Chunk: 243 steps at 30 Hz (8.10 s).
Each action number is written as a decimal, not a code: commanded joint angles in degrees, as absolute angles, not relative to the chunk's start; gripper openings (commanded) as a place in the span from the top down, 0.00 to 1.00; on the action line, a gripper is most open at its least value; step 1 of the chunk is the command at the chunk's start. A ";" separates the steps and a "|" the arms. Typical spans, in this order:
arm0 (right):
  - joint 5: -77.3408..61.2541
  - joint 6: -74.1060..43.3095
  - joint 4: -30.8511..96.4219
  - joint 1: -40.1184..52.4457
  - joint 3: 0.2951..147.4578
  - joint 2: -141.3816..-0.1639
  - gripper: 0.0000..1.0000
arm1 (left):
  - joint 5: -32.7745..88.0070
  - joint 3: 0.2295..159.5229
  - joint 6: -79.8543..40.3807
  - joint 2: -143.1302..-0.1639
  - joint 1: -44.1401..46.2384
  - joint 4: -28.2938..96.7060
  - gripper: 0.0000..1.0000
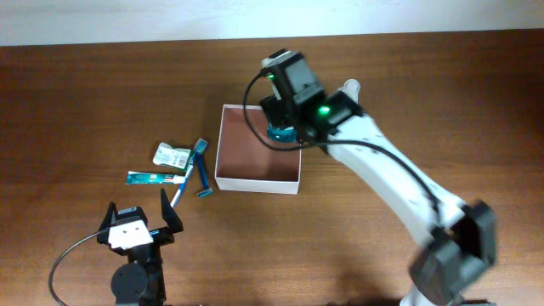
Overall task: Pack container
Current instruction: 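Lower the mouthwash into the box's back corner and release it, then move the right gripper to the clear pump bottle and grasp its top, then carry the pump bottle with the right gripper into the box beside the mouthwash, then release the pump bottle and raise the right arm away to the right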
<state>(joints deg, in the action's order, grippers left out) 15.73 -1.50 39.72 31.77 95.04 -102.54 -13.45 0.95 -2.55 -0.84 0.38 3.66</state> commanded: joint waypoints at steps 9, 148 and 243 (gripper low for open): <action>14.94 -11.25 53.30 13.04 97.60 -88.84 0.01 | -12.82 0.54 -1.63 -0.36 0.10 3.53 0.01; 16.71 -35.51 54.59 39.38 97.51 -101.41 0.75 | -12.82 0.54 -1.63 -0.36 0.10 3.53 0.01; 22.04 -27.00 75.24 -1.91 112.46 -97.08 0.02 | -12.21 0.58 -1.69 -0.36 0.10 -6.76 0.01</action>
<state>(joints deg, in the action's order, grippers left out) 22.39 -26.98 75.22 -1.63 112.14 -96.71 -13.43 0.71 -2.57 -0.84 0.38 -1.74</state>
